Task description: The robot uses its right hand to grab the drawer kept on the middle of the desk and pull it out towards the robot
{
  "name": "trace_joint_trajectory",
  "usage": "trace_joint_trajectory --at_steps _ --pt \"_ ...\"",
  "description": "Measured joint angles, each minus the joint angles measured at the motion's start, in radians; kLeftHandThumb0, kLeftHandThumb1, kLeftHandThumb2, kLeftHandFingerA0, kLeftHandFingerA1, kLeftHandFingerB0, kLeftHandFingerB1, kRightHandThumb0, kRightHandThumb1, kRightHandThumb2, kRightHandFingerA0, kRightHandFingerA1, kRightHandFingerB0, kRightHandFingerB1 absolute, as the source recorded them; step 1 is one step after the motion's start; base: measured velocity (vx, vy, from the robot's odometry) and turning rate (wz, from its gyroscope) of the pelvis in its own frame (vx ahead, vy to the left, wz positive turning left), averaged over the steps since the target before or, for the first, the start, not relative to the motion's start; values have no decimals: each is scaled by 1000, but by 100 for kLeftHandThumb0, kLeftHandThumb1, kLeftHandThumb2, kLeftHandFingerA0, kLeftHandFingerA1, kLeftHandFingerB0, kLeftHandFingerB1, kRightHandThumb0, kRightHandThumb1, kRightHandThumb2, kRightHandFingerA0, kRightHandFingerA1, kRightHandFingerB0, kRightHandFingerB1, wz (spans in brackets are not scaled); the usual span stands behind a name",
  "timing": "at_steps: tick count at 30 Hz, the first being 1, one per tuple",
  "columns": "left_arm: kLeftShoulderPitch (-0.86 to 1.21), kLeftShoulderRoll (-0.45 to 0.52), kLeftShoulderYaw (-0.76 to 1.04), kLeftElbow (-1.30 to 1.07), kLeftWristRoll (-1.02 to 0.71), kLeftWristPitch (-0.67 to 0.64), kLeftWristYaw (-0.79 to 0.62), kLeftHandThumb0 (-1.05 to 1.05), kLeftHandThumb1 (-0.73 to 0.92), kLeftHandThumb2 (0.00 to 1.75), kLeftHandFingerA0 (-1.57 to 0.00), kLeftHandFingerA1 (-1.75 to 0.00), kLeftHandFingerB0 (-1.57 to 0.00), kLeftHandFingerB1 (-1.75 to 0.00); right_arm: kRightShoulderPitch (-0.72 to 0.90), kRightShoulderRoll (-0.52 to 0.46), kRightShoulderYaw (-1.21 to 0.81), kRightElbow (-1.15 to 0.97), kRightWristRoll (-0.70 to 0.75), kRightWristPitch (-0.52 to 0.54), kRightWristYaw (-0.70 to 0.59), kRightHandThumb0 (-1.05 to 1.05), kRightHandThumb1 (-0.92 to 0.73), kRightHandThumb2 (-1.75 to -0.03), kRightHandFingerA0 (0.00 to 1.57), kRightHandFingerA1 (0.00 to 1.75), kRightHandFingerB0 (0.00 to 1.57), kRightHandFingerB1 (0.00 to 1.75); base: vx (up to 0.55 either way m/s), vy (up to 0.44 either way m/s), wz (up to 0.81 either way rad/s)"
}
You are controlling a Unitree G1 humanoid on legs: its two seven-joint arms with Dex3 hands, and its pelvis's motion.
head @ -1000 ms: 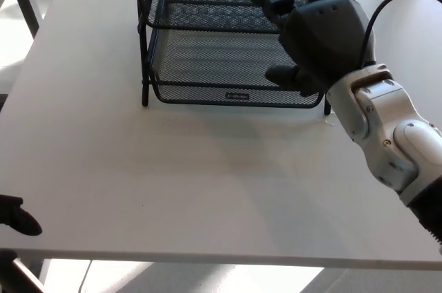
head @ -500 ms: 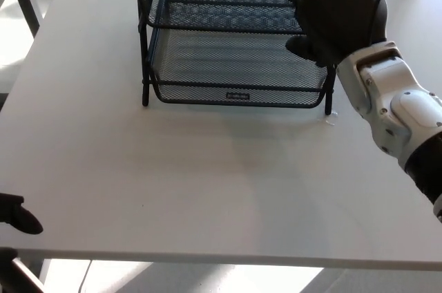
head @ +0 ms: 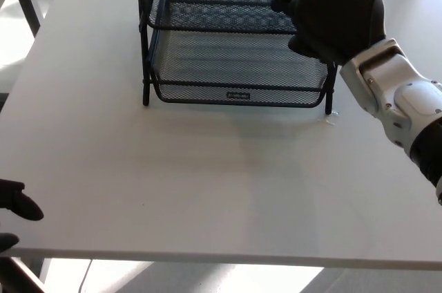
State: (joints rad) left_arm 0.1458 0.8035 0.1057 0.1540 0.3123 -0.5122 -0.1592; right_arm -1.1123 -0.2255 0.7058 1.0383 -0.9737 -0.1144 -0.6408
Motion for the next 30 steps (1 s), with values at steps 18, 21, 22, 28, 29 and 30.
trace_joint_trajectory --at_steps 18,21,22,28,29,30 --pt "-26 24 -4 21 3 -30 -22 -28 55 56 -82 -91 -84 -62 -32 -17 31 90 -18 -121 -155 -35 -58 -67 91 163 93 90 0 0 0" --pt "-29 24 -4 22 3 -36 -25 -30 56 56 -81 -93 -83 -63 -32 -22 31 89 -18 -131 -159 -34 -56 -65 93 162 94 94 0 0 0" --pt "-30 24 -4 23 3 -37 -26 -30 56 56 -81 -93 -84 -64 -32 -24 31 89 -18 -134 -163 -38 -56 -66 92 160 94 89 0 0 0" --pt "-31 24 -4 27 3 -42 -26 -30 56 57 -80 -91 -82 -63 -22 -37 32 66 -22 -139 -178 -39 -56 -58 93 156 97 71 0 0 0" --pt "-31 24 -4 29 3 -42 -25 -30 56 57 -80 -91 -82 -63 -16 -41 32 55 -23 -138 -182 -39 -56 -58 93 157 98 72 0 0 0" --pt "-31 24 -4 30 4 -43 -25 -30 56 57 -81 -92 -83 -63 -10 -46 32 42 -24 -138 -185 -40 -57 -59 92 157 96 74 0 0 0"
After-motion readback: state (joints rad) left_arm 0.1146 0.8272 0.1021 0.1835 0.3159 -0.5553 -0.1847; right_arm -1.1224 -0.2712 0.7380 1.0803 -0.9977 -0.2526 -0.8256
